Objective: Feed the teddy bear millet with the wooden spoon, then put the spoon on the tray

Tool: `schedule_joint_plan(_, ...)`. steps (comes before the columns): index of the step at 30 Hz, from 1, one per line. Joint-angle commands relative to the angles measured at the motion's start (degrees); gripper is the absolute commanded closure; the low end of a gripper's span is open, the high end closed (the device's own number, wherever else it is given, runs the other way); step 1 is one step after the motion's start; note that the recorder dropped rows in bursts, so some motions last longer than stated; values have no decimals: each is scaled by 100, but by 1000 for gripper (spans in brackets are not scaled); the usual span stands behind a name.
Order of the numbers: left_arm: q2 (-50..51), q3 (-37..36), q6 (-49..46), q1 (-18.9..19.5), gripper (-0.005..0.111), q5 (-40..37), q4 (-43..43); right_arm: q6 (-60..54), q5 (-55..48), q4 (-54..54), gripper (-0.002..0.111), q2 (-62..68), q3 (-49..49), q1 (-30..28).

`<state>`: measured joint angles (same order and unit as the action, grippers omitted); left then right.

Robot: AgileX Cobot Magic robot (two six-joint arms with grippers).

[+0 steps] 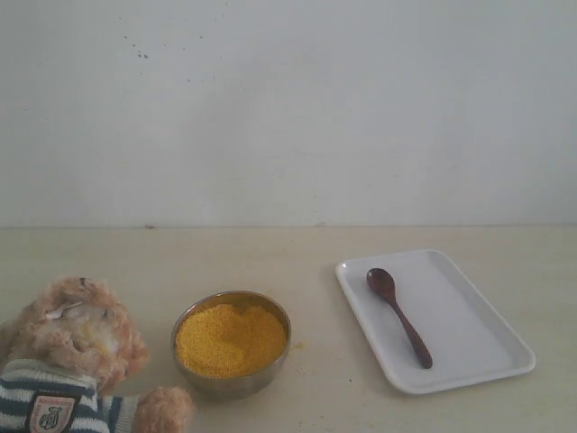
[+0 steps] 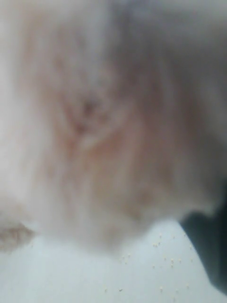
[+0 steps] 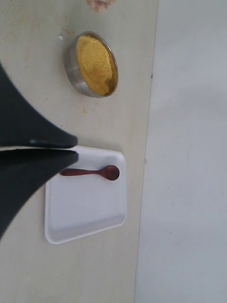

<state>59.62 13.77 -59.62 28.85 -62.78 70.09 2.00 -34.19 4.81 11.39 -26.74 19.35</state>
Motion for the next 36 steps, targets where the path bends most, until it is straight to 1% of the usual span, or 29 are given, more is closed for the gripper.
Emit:
schedule_joint_plan(1,-39,-6,-45,12,103,-131,125,1,35,2,108,-34,36,-32)
schedule_joint_plan(3,-39,-6,-45,12,103,-131,125,1,169,-9,108,-34,177,-32)
schedule_joint_plan(6,-39,-6,-45,12,103,-131,125,1,643,-24,108,-131,605,-32)
schedule_joint_plan(13,-39,-6,-45,12,103,-131,125,1,1362,-84,108,-873,1706,-32)
schedule_joint_plan(15,-39,-6,-45,12,103,-131,125,1,1512,-86,108,-1112,1982,-32)
schedule_joint_plan(21,-39,-6,-45,12,103,-131,125,27,1596,-86,108,-1139,2531,-42)
schedule_joint_plan(23,-39,-6,-45,12,103,-131,125,40,1596,-86,108,-1139,2674,-42)
schedule_joint_plan(36,-39,-6,-45,12,103,-131,125,40,1550,-86,108,-1139,2674,-42)
